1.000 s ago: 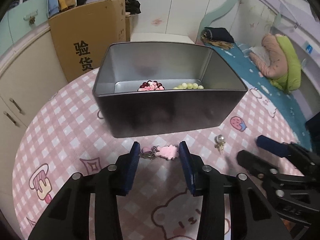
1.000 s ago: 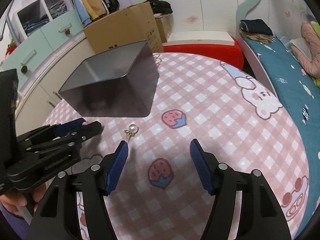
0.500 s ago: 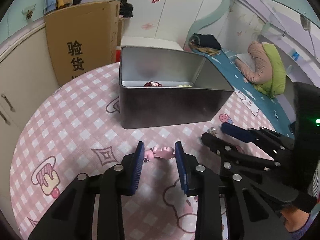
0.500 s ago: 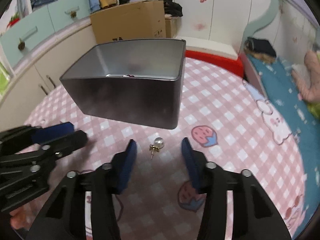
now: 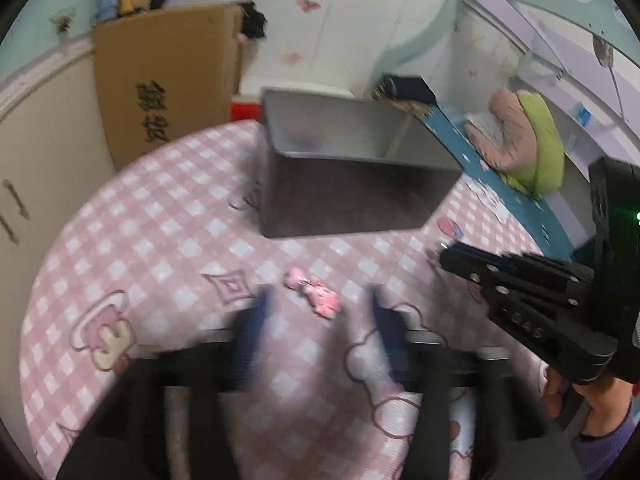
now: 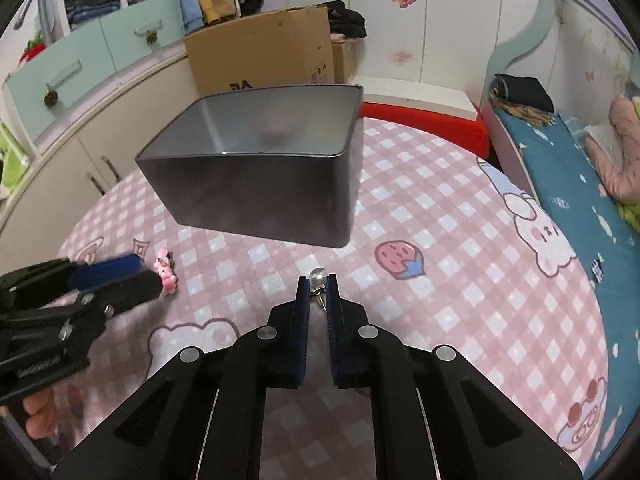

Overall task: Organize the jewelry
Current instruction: 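Close the left gripper on a pink charm while the right grips a pearl keychain, then carry the pink charm and pearl keychain over the grey box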

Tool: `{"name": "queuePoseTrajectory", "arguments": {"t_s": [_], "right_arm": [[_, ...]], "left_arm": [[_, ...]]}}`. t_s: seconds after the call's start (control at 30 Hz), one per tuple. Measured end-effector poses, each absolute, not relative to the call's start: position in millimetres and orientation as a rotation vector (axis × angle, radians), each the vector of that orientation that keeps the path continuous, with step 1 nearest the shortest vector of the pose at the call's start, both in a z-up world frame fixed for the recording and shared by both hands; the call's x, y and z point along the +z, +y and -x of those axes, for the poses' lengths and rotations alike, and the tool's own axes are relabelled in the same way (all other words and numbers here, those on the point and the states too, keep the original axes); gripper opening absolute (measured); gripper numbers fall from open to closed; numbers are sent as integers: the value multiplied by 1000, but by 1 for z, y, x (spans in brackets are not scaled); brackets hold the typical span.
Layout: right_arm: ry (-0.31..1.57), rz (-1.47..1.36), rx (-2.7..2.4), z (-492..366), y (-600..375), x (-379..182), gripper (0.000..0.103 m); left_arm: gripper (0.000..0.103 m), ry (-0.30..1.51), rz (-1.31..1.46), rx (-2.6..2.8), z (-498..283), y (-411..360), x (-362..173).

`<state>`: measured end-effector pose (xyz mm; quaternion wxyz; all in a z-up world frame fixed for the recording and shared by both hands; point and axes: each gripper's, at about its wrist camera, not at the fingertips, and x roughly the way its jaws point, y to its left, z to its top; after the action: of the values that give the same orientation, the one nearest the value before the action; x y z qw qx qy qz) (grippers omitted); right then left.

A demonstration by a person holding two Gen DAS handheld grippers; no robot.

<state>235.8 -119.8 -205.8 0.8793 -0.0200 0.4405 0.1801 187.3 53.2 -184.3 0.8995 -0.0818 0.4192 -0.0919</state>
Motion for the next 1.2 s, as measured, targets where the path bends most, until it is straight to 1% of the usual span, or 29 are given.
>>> {"name": "queuePoseTrajectory", "arguments": {"t_s": [0.17, 0.3, 0.33, 0.37, 0.4, 0.43, 0.47, 0.5, 0.6, 0.67, 0.8, 1.03, 1.2], "right_arm": [[908, 22, 393, -233, -125, -199, 9], [912, -3, 404, -233, -128, -195, 9], [910, -8, 405, -233, -129, -195, 9], [909, -13, 405, -233, -131, -194, 9], [909, -17, 405, -232, -131, -193, 9], [907, -19, 405, -233, -133, -192, 9], [904, -19, 406, -233, -134, -190, 9], [901, -20, 407, -232, -134, -189, 9], [889, -18, 414, -231, -135, -184, 9], [878, -16, 419, -231, -135, -179, 9], [857, -14, 429, -231, -133, -169, 9], [811, -15, 436, -235, -133, -146, 9], [779, -22, 436, -242, -133, -131, 9]], "left_arm": [[59, 876, 124, -161, -191, 47, -185], [57, 941, 101, -131, -206, 41, -195], [53, 936, 72, -116, -207, 38, -195], [44, 941, 41, -103, -208, 34, -195], [39, 940, 24, -95, -209, 31, -196], [30, 938, 10, -87, -208, 31, -196], [18, 935, -4, -77, -208, 31, -196], [12, 932, -23, -66, -208, 32, -197], [11, 936, 11, -107, -206, 42, -195], [7, 929, 21, -121, -203, 48, -194], [7, 896, 39, -164, -194, 53, -181], [7, 810, 62, -231, -184, 50, -145], [7, 748, 54, -256, -191, 41, -116]]}}
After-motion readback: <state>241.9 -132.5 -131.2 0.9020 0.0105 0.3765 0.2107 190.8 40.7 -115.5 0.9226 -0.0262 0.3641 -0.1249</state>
